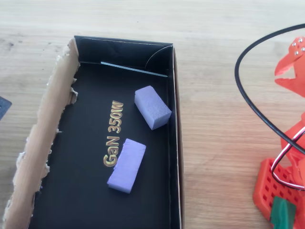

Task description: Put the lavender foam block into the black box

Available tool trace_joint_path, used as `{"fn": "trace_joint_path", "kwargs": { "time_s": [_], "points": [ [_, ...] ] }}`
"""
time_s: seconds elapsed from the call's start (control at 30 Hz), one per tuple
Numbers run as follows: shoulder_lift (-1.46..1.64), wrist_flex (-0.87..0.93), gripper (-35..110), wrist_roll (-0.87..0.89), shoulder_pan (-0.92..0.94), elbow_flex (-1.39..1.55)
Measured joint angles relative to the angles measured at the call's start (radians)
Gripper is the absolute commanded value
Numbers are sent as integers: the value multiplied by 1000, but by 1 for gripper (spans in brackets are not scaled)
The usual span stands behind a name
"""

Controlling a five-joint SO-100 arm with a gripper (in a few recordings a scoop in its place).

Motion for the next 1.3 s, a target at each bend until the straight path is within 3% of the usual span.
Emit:
{"fn": "trace_joint_path", "kwargs": {
  "time_s": [0.4, 0.57, 0.93, 1.3],
  "points": [
    [-146, -20, 0, -51, 0, 0],
    [-155, -31, 0, -35, 110, 0],
    [-78, 0, 0, 15, 20, 0],
    [0, 37, 0, -118, -20, -2]
  ]
}}
